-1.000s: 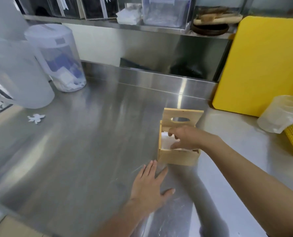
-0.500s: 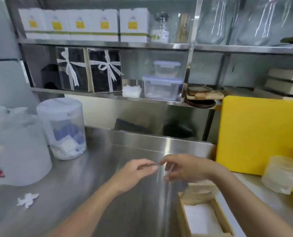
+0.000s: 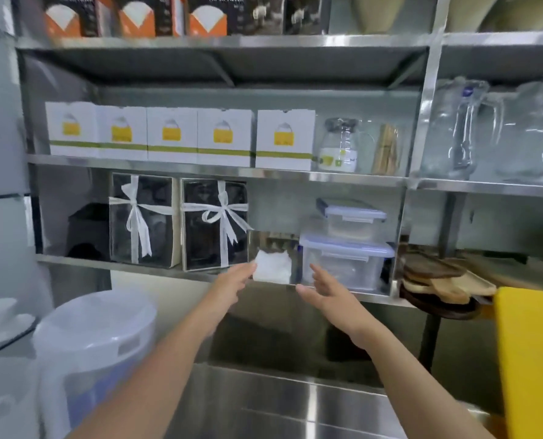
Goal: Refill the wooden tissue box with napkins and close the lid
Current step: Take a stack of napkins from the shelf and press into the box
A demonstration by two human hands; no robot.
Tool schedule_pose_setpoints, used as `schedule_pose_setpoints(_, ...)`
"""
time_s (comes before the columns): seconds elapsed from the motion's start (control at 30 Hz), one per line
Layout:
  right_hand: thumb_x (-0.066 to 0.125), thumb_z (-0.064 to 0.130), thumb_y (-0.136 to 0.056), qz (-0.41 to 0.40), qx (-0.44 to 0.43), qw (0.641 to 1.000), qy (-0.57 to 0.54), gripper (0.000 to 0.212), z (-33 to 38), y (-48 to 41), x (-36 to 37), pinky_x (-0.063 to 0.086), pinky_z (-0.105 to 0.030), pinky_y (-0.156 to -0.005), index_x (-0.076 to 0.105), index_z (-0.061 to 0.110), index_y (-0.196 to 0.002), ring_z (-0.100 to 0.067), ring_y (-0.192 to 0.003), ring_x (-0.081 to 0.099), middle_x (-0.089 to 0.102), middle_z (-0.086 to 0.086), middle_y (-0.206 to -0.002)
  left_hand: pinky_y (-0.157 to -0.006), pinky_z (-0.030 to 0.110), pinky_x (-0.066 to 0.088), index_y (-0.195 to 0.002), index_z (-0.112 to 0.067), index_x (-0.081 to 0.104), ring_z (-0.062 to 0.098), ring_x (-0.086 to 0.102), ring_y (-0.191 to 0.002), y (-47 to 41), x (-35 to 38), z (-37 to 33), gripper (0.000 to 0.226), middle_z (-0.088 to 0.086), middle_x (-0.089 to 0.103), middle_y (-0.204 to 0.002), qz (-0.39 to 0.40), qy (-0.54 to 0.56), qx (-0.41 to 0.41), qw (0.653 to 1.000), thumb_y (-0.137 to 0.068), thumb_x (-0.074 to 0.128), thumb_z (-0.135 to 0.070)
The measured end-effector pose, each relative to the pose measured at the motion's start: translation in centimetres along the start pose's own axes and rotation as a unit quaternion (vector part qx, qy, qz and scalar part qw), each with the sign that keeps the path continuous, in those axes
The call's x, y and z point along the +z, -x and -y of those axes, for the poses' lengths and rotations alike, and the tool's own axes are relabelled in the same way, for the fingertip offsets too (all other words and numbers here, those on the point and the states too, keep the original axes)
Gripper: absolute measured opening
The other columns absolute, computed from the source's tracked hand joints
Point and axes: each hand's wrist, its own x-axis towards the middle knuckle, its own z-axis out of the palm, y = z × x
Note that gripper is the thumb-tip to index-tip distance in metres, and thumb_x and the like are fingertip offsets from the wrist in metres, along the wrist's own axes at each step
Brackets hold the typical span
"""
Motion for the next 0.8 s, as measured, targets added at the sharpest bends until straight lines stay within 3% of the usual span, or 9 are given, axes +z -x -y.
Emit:
schedule_pose_setpoints(0.3, 0.048, 0.047, -0.092, -0.018, 0.115, 0.982, -0.148, 0.07, -5.9, -13.0, 3.6, 0.023, -0.048, -0.118, 0.017, 0.021, -0.148, -0.029, -0.142, 0.025, 0.021, -0.005, -0.158, -0.111, 0.044, 0.025, -0.141, -0.021, 0.033, 0.022, 0.029, -0.138, -11.3, 0.0, 3.8, 0.064, 0.003, 0.029, -0.153, -0.017, 0.029, -0.047, 0.998, -0.089, 0.039, -0.057)
schedule_pose_setpoints(0.5, 0.045, 0.054, -0.091, -0.049, 0.127, 0.984, -0.115, 0.068, -8.2, -18.6, 5.4, 0.032, -0.051, -0.113, 0.026, 0.019, -0.145, -0.03, -0.135, 0.037, 0.032, -0.006, -0.153, -0.111, 0.046, 0.029, -0.141, -0.025, 0.036, 0.023, 0.034, -0.135, -15.8, 1.3, 6.6, 0.066, 0.001, 0.033, -0.151, -0.033, 0.051, -0.065, 0.996, -0.086, 0.039, -0.063)
schedule_pose_setpoints(0.67, 0.053, 0.03, -0.094, -0.149, 0.128, 0.966, -0.167, 0.045, -9.1, -18.8, 6.7, 0.04, -0.044, -0.108, 0.045, 0.007, -0.131, -0.029, -0.121, 0.048, 0.05, -0.012, -0.136, -0.099, 0.044, 0.042, -0.127, -0.014, 0.05, 0.019, 0.045, -0.119, -15.7, 2.3, 7.6, 0.05, 0.002, 0.048, -0.137, -0.107, 0.153, -0.089, 0.979, -0.089, 0.052, -0.046)
schedule_pose_setpoints(0.8, 0.067, 0.028, -0.085, -0.234, 0.158, 0.923, -0.261, 0.032, -9.0, -18.1, 7.9, 0.046, -0.042, -0.101, 0.052, 0.011, -0.108, -0.026, -0.1, 0.052, 0.055, -0.009, -0.111, -0.094, 0.047, 0.045, -0.112, -0.008, 0.055, 0.025, 0.053, -0.108, -14.9, 2.6, 7.4, 0.032, 0.009, 0.058, -0.115, -0.156, 0.277, -0.138, 0.938, -0.091, 0.052, -0.032)
